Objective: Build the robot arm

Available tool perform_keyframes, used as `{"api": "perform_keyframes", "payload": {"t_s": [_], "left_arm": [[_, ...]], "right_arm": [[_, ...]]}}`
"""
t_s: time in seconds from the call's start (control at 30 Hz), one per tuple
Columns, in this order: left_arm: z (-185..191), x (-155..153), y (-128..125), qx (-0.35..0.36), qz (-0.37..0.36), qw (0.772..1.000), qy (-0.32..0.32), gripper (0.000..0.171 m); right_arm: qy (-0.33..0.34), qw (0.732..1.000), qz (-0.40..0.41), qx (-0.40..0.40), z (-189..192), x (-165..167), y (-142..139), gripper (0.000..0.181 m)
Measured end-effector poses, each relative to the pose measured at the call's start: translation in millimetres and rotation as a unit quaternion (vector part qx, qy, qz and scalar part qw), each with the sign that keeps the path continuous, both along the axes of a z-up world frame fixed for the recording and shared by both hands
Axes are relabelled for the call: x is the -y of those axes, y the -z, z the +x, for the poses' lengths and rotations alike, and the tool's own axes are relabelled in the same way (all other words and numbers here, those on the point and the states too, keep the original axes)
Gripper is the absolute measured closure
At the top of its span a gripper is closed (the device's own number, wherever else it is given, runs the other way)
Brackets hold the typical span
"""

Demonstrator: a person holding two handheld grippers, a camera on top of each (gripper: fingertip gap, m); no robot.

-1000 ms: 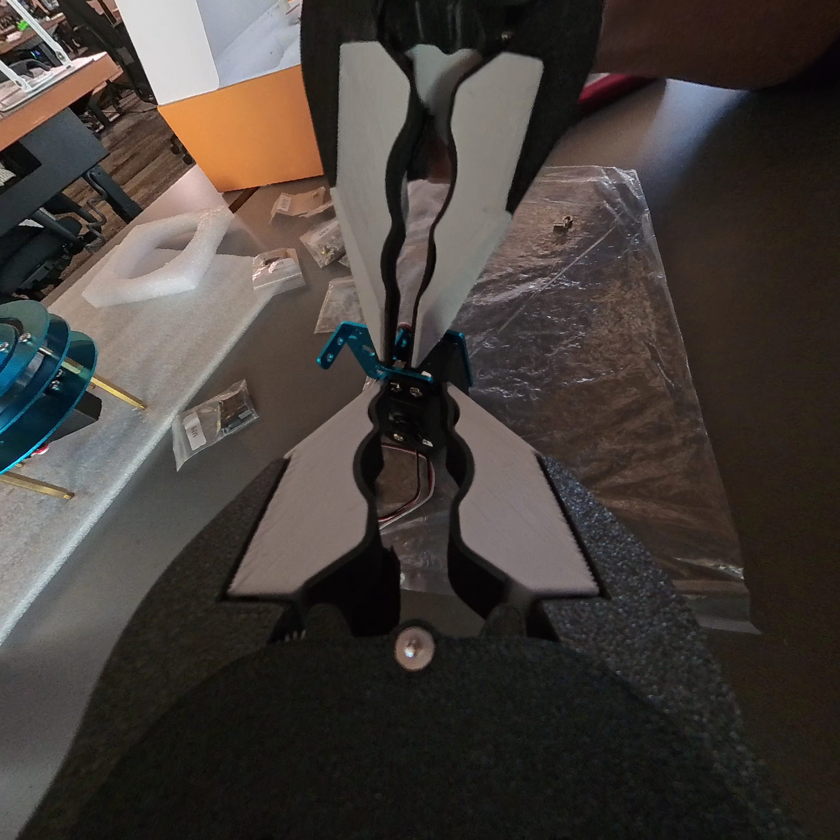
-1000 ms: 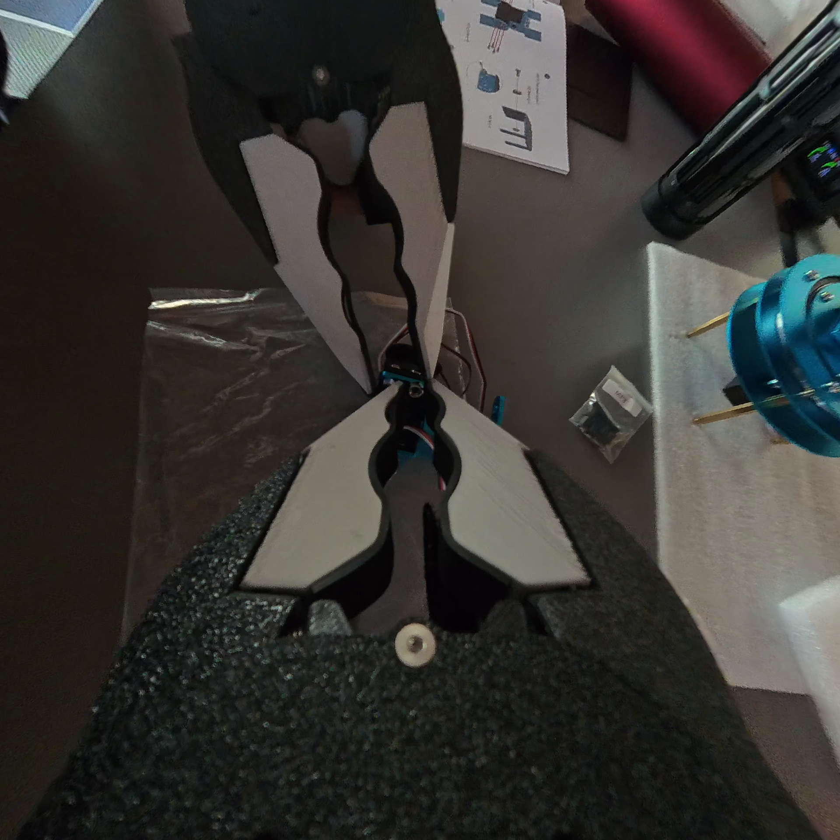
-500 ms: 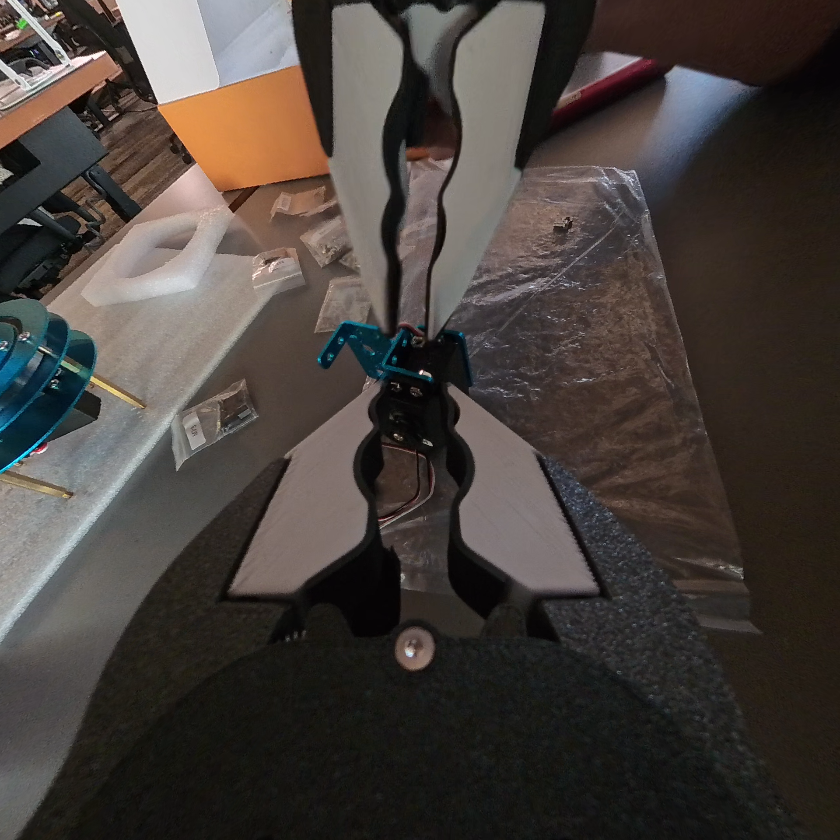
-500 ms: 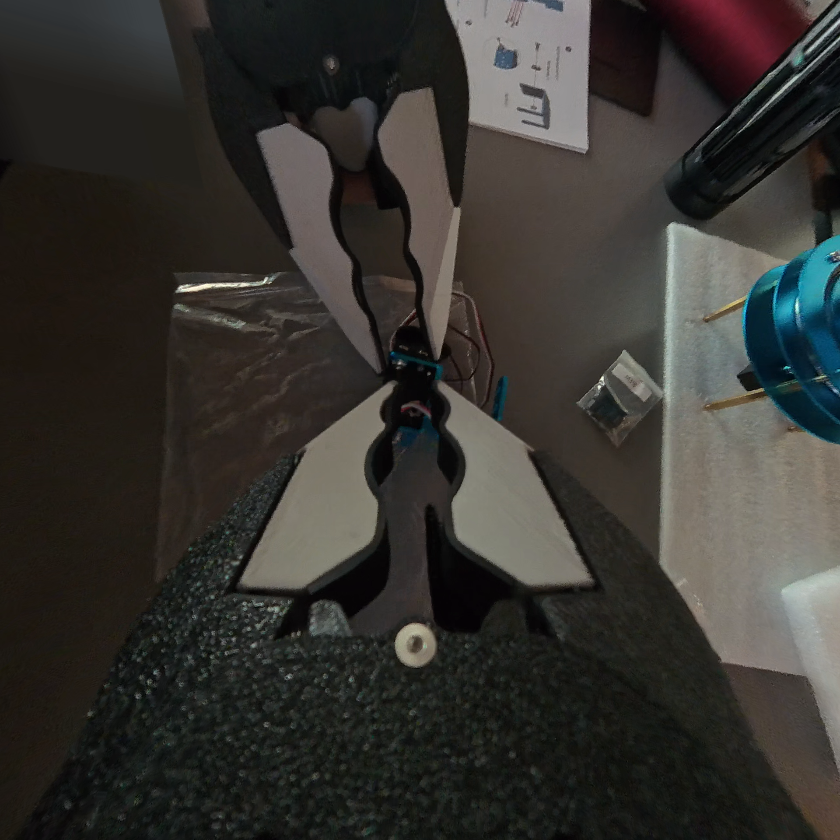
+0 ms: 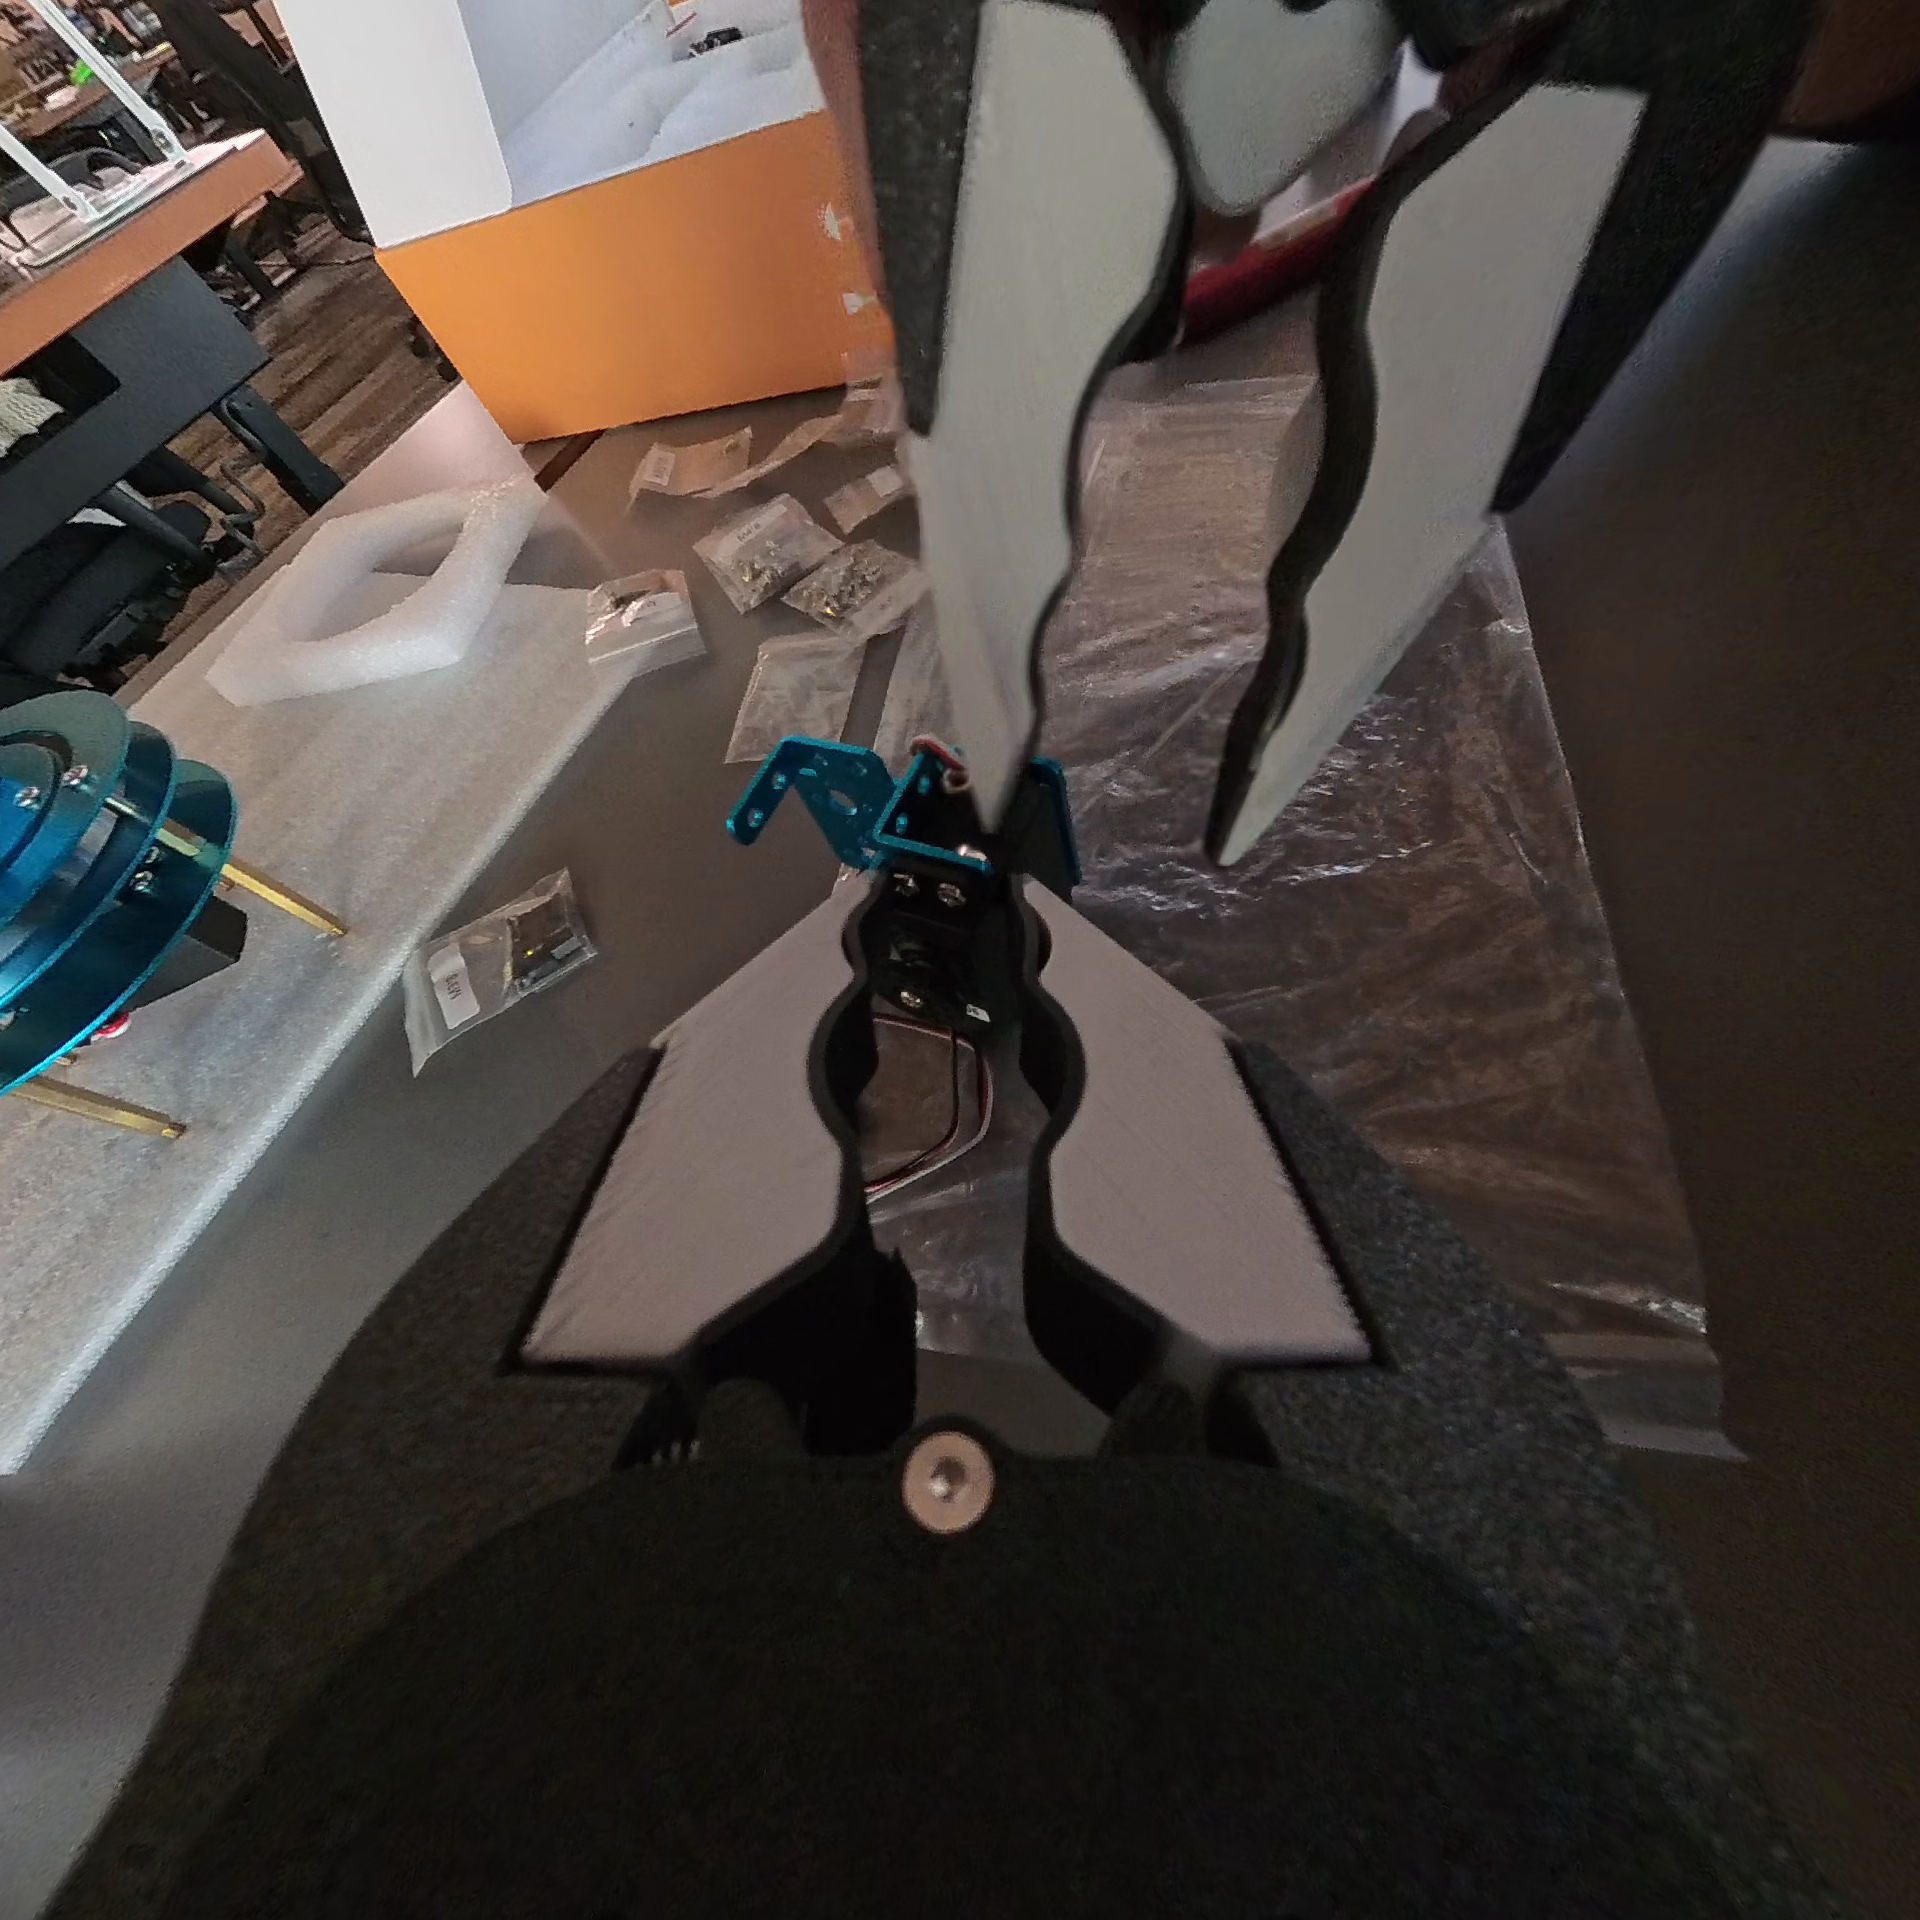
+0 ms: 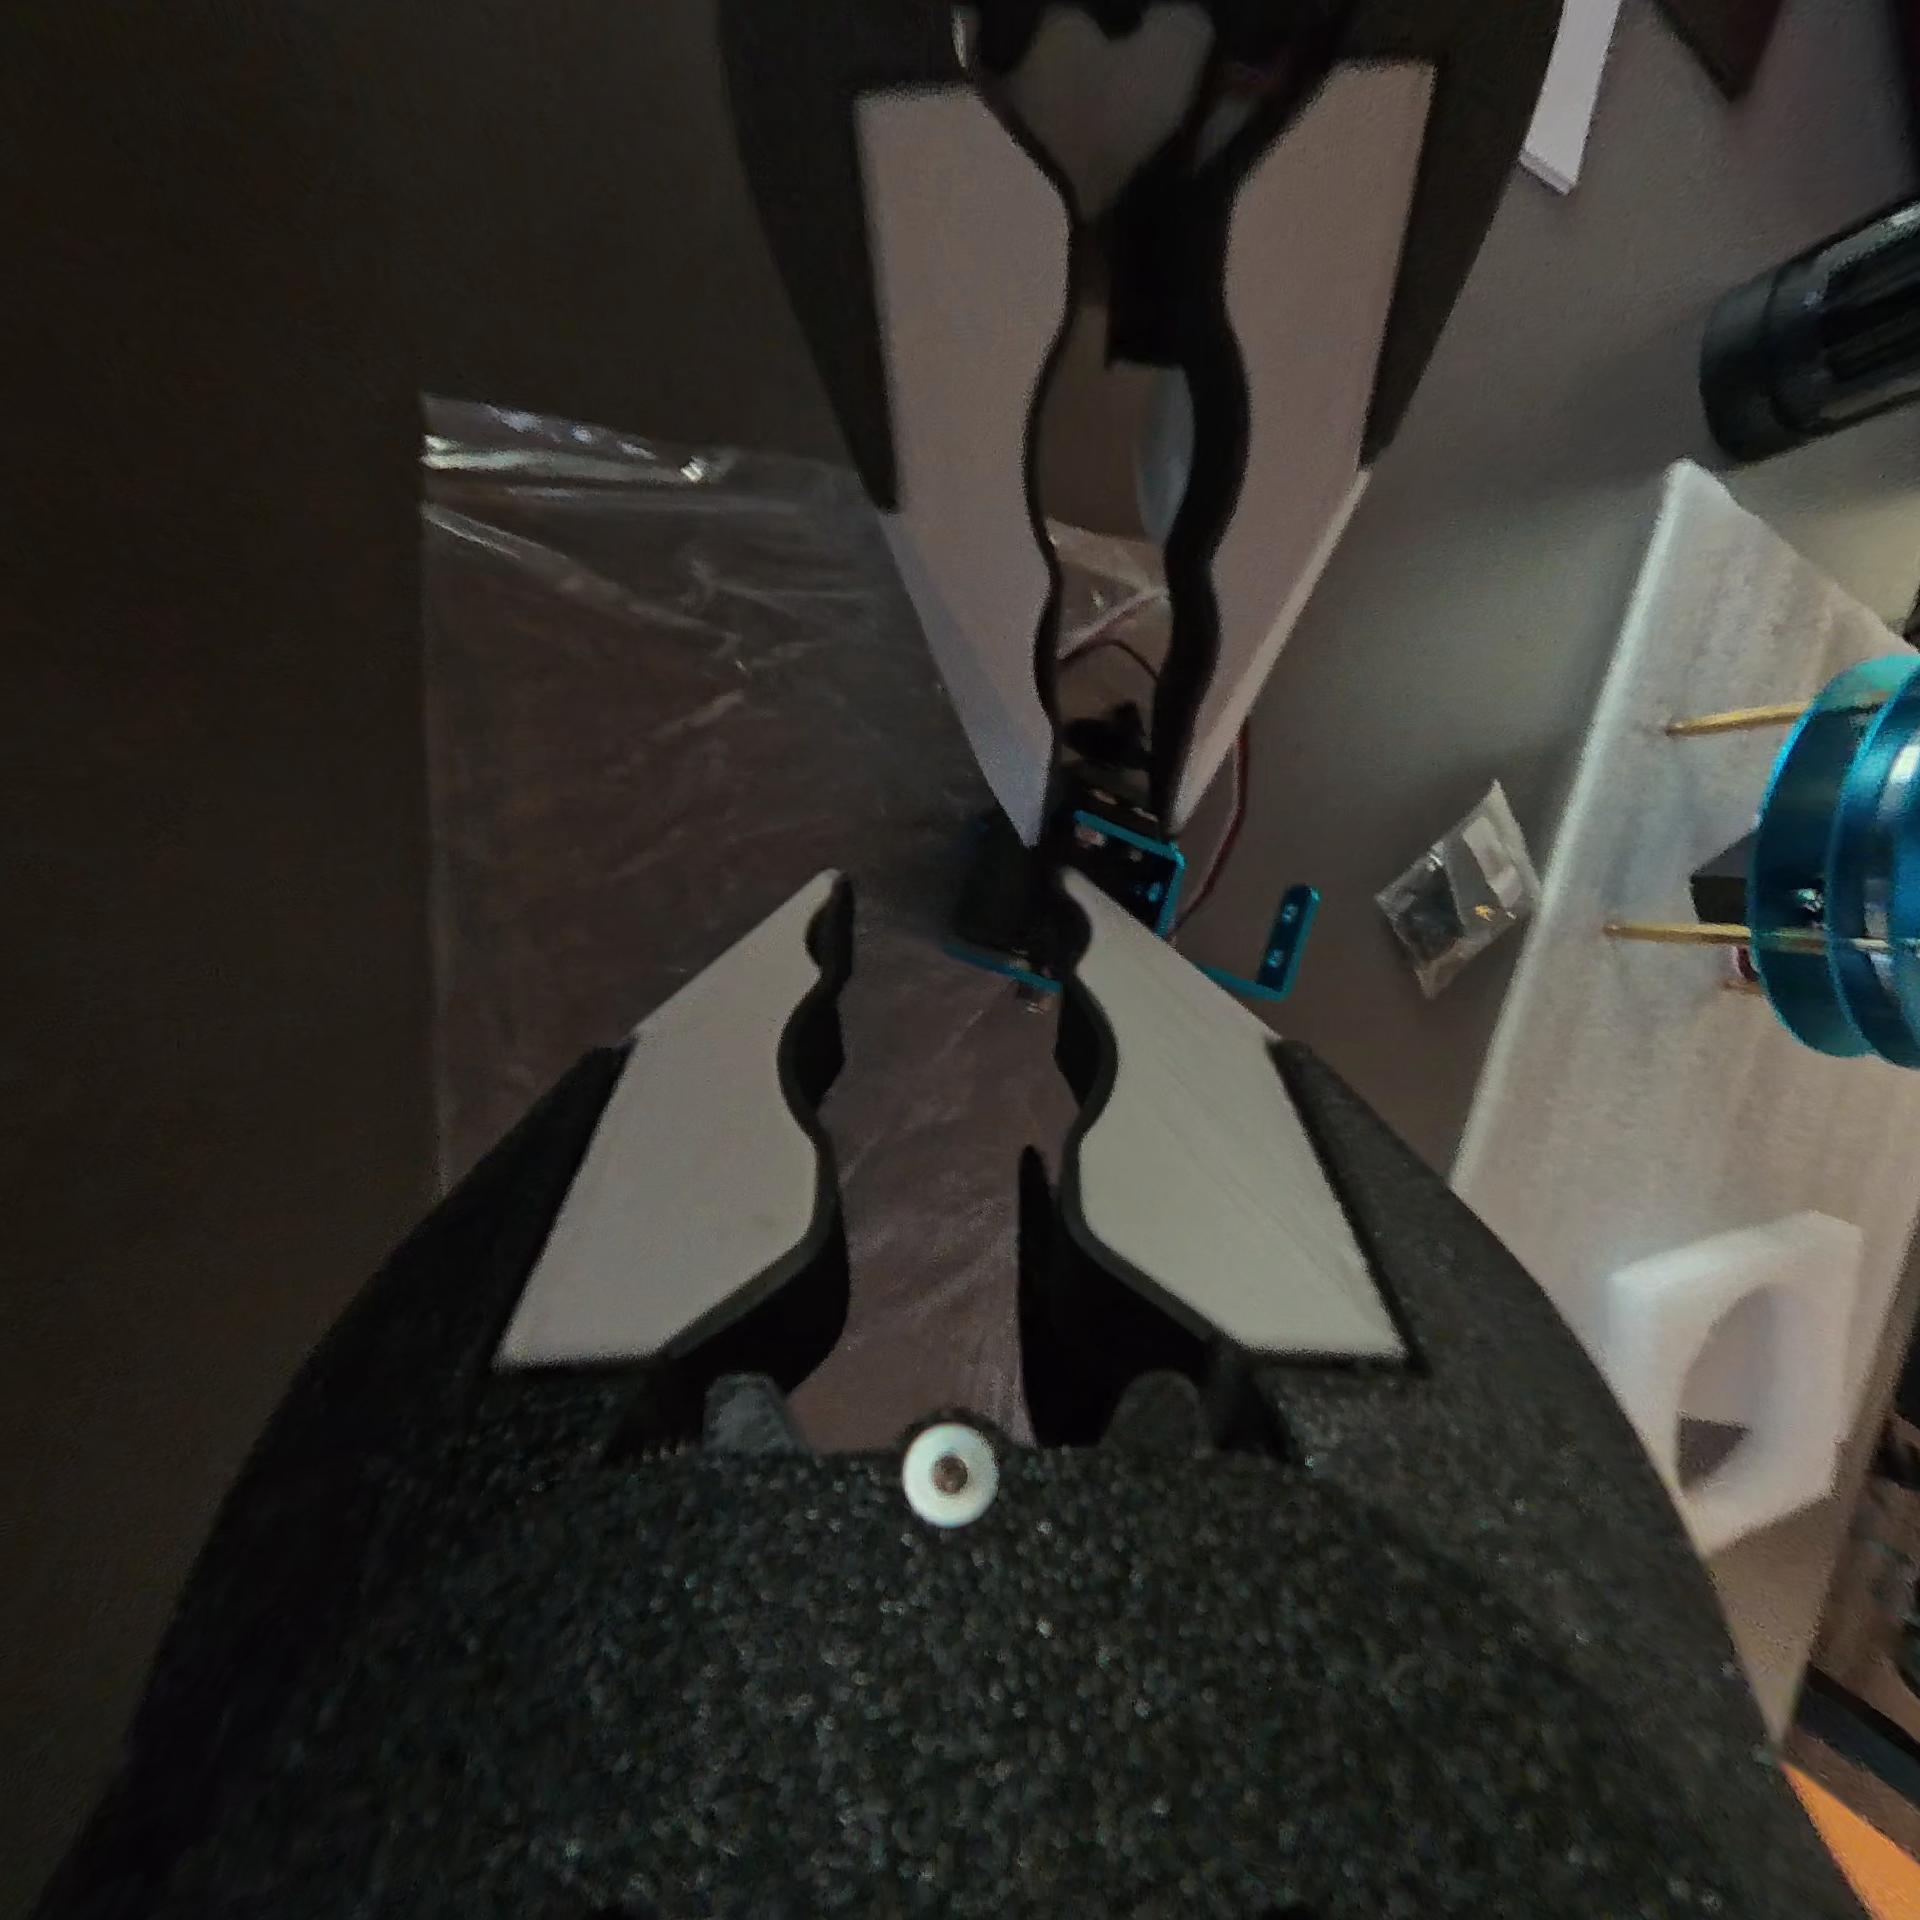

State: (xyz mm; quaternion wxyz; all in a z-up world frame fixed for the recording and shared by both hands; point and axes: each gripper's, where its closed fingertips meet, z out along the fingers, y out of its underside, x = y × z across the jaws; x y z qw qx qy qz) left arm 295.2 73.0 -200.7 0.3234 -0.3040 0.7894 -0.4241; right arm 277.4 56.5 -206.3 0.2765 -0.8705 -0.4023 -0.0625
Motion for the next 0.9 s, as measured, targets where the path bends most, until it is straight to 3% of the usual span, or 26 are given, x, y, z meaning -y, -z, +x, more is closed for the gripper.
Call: {"api": "perform_keyframes", "payload": {"t_s": [0.17, 0.3, 0.57, 0.73, 0.83, 0.9], "left_arm": [[-0.2, -0.8, -0.1, -0.002, -0.002, 1.000, -0.002, 0.151], [-0.2, -1.2, -0.1, -0.006, -0.007, 1.000, -0.002, 0.151], [-1.1, -4.2, -0.1, -0.011, -0.013, 1.000, -0.005, 0.151], [-1.4, -5.8, -0.3, -0.012, -0.014, 1.000, -0.007, 0.151], [-1.9, -5.9, -0.2, -0.013, -0.015, 1.000, -0.005, 0.151], [-2.0, -5.6, -0.1, -0.011, -0.012, 1.000, -0.005, 0.151]], "right_arm": [[0.019, 0.999, 0.016, -0.021, 12.4, 3.7, -14.9, 0.150], [0.037, 0.999, 0.011, -0.008, 26.6, 5.7, -2.8, 0.149], [0.024, 0.997, 0.029, -0.066, 17.6, 0.0, -6.4, 0.149], [0.026, 0.998, 0.039, -0.044, 19.8, -3.2, -3.5, 0.145], [0.013, 0.995, 0.047, -0.083, 11.6, -1.8, -12.0, 0.155], [0.028, 0.996, 0.038, -0.080, 19.6, -2.0, -11.0, 0.151]]}}
